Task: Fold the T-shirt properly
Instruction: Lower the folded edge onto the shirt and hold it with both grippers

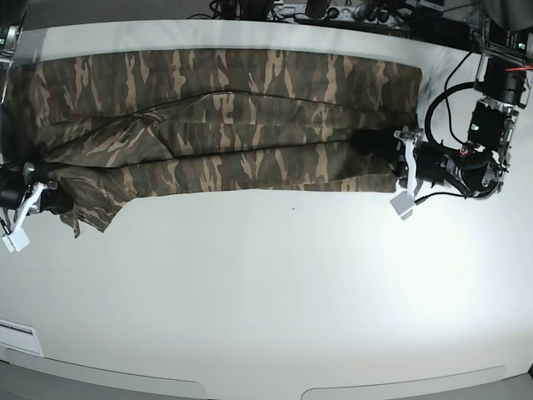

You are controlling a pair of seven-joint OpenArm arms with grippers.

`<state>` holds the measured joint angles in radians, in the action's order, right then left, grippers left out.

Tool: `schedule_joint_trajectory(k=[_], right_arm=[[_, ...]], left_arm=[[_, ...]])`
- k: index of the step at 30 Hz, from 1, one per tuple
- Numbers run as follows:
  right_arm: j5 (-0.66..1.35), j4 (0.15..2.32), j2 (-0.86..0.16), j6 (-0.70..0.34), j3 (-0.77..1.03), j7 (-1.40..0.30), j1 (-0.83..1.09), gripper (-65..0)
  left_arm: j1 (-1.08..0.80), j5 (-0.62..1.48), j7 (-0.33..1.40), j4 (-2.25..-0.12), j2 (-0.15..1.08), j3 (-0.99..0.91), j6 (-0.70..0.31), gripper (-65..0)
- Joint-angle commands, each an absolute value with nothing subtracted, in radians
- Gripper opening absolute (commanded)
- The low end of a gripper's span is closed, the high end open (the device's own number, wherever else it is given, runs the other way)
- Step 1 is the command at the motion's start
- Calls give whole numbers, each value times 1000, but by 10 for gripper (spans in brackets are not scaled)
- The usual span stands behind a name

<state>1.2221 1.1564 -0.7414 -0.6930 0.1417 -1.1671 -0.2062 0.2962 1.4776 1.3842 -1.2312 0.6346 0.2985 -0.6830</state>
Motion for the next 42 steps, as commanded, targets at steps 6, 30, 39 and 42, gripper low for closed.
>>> schedule_joint_trajectory(k=[6, 30, 39, 42], right_arm=[[1406, 1170, -824, -698, 153, -1283, -227, -650], [1484, 1170, -879, -698, 153, -1396, -224, -650], [1484, 1288, -884, -698, 153, -1396, -166, -650], [1484, 1380, -884, -698, 153, -1396, -109, -650]], left_arm=[[313, 1484, 1392, -1245, 651, 288, -698, -448], [313, 1484, 1391, -1245, 651, 288, -698, -448], [313, 1484, 1388, -1245, 651, 288, -698, -448], [313, 1484, 1388, -1245, 651, 288, -698, -448]])
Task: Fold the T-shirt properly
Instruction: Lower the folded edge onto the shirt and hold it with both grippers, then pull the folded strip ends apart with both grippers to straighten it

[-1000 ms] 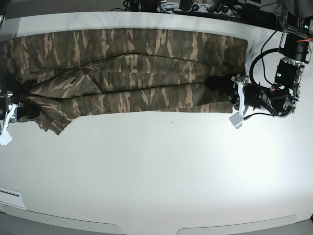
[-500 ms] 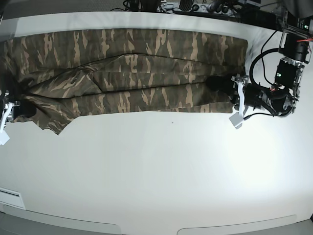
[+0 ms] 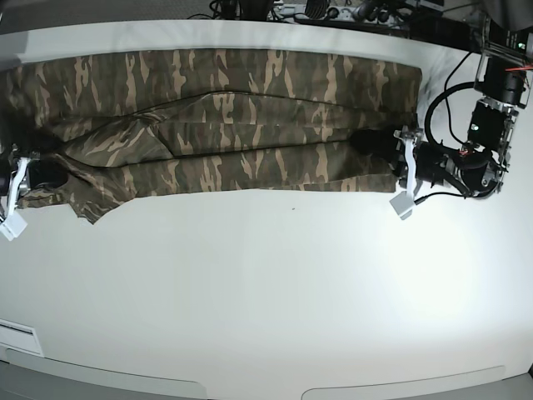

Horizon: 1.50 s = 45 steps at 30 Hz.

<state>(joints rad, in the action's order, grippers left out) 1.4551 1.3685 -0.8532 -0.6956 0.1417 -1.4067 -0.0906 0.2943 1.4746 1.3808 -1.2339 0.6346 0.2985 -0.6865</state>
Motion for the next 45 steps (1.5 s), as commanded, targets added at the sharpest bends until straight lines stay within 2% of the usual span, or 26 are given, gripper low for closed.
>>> schedule_joint_trajectory(k=[1, 10, 20, 28, 33, 34, 39, 40, 45], right_arm=[[1484, 1412, -884, -698, 153, -1396, -89, -650], [1484, 1607, -907, -698, 153, -1396, 43, -650], [1484, 1617, -959, -698, 153, -1396, 60, -650], [1484, 1617, -1011, -698, 153, -1396, 173, -650], [1296, 1614, -1010, -698, 153, -1396, 197, -650], [1241, 1614, -1011, -698, 153, -1396, 196, -642], [1035, 1614, -1011, -680, 153, -1342, 195, -360], [1020, 1614, -1011, -680, 153, -1336, 189, -341], [1016, 1614, -1012, -619, 153, -1237, 134, -341]], left_arm=[[313, 1484, 1388, -1245, 651, 288, -698, -448], [313, 1484, 1388, -1245, 651, 288, -698, -448], [313, 1484, 1388, -1245, 651, 288, -698, -448], [313, 1484, 1388, -1245, 651, 288, -698, -448], [313, 1484, 1388, -1245, 651, 288, -698, -448], [313, 1484, 1388, -1245, 651, 288, -698, -448], [313, 1484, 1388, -1245, 651, 288, -698, -448], [313, 1484, 1388, -1245, 651, 288, -698, -448], [313, 1484, 1388, -1245, 651, 288, -698, -448]])
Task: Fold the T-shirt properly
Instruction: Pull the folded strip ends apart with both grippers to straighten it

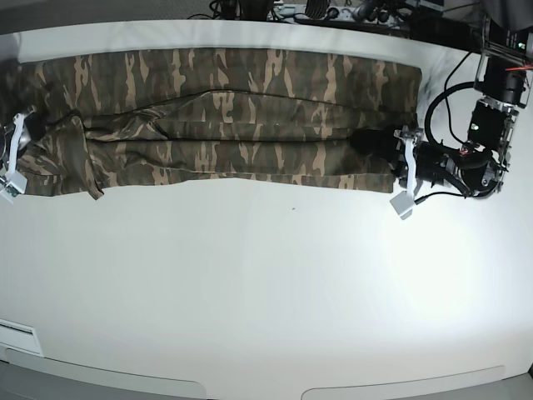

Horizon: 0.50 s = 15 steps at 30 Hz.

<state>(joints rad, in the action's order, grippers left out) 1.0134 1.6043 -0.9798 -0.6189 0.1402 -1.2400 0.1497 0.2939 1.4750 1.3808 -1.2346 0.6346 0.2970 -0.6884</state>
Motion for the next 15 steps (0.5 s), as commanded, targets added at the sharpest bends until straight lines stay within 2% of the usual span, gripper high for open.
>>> schedule_joint_trajectory(k=[1, 3, 4, 6, 7, 10, 15], right_arm=[[1016, 1614, -1011, -614, 154, -1237, 115, -341], [1018, 1614, -1011, -589, 166, -1236, 80, -370], [1024, 1614, -1011, -572, 176, -1233, 62, -422], [1040, 1614, -1011, -550, 202, -1234, 29, -607], [1050, 1614, -1011, -540, 217, -1234, 17, -650], [1077, 1614, -1011, -505, 266, -1225, 5, -650], [1155, 1614, -1006, -524, 320, -1249, 6, -650]], left_arm=[[314, 1484, 1388, -1245, 652, 288, -698, -449], [317, 1484, 1388, -1245, 654, 287, -698, -478], [322, 1484, 1388, -1245, 657, 286, -698, -524], [334, 1484, 1388, -1245, 672, 285, -698, -650], [340, 1484, 1387, -1245, 682, 281, -698, -650], [352, 1484, 1385, -1246, 703, 259, -698, -650], [369, 1484, 1388, -1246, 728, 231, -698, -650]])
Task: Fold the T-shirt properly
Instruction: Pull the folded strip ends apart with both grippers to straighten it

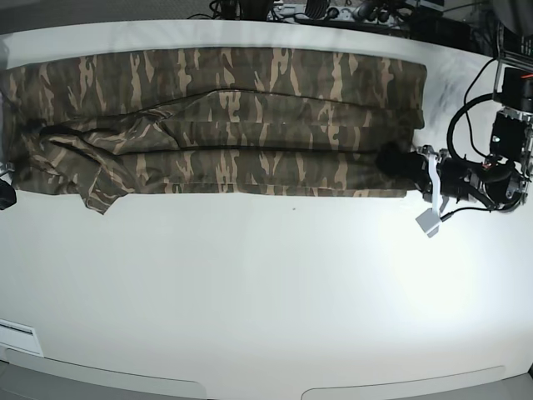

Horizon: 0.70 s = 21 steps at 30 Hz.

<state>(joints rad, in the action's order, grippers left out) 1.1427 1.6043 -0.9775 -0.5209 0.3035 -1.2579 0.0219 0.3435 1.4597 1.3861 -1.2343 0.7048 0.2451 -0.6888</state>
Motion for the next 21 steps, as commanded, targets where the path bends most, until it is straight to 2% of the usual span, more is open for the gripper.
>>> schedule_joint_trajectory(k=[1, 6, 13, 17, 18, 21], right_arm=[[1172, 1614, -1000, -538, 325, -1249, 6, -650], [1270, 1614, -942, -580, 329, -1250, 6, -650], [1275, 1614, -733, -640, 329, -1249, 6, -644], [1251, 1614, -669, -685, 329, -1246, 5, -297], [1235, 1614, -662, -686, 329, -1238, 5, -263], [1164, 1614, -644, -683, 328, -1214, 6, -260]], left_arm=[[369, 1484, 1389, -1246, 733, 231, -698, -650], [347, 1484, 1391, -1246, 733, 231, -698, -650], [344, 1484, 1384, -1246, 721, 231, -698, -650], [344, 1484, 1384, -1246, 705, 231, -698, -650], [344, 1484, 1384, -1246, 703, 231, -698, -650], [344, 1484, 1384, -1245, 700, 231, -698, -650]])
